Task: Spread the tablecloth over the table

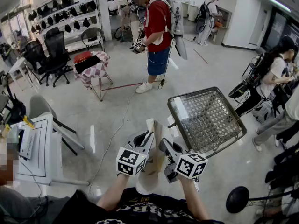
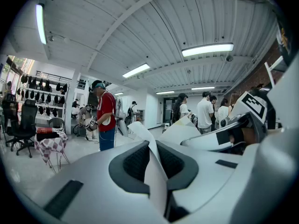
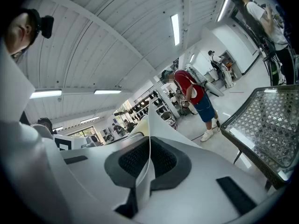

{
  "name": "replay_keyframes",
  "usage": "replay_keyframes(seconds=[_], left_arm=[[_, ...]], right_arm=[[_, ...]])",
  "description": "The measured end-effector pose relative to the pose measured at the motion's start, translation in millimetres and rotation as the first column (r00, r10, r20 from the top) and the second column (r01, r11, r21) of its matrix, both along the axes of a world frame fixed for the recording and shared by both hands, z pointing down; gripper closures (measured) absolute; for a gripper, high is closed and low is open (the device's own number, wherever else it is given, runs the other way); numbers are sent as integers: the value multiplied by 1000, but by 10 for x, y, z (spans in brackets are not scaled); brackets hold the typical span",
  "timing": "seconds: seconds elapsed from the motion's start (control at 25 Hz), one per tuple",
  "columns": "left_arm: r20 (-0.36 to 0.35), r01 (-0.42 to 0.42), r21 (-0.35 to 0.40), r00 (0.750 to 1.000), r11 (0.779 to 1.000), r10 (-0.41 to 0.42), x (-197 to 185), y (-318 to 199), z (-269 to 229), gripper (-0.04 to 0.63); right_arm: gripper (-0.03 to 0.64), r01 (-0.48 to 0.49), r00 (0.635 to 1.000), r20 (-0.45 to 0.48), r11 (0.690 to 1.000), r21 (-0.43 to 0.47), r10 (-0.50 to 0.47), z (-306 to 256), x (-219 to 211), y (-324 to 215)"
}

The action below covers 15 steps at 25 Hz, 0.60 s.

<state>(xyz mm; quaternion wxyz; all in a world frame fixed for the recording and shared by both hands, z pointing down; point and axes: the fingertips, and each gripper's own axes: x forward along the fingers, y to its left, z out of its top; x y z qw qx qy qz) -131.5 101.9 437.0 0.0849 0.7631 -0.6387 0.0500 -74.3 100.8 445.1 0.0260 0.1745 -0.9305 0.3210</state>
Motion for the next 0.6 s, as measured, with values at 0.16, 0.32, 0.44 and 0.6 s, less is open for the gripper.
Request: replay_keyframes(seconds=[0.16, 0.32, 0.44, 0.6], left_arm=[[-17, 12, 7, 1000, 1000, -12, -288, -81, 13, 552], [-57, 15, -4, 998, 1000, -15, -444, -136, 58, 552], [-85, 16, -3, 996, 1000, -17, -559, -164, 80, 552], [-98, 12, -8, 995, 1000, -13, -684, -153, 125, 552]], right_arm=[[600, 3, 1000, -17, 1000, 26, -3, 2, -300, -74], [600, 20, 999, -44, 999, 37, -18, 33, -507, -106], [598, 30, 998, -50, 999, 39, -28, 39, -654, -127], [598, 46, 997, -68, 997, 56, -42, 49, -818, -99]])
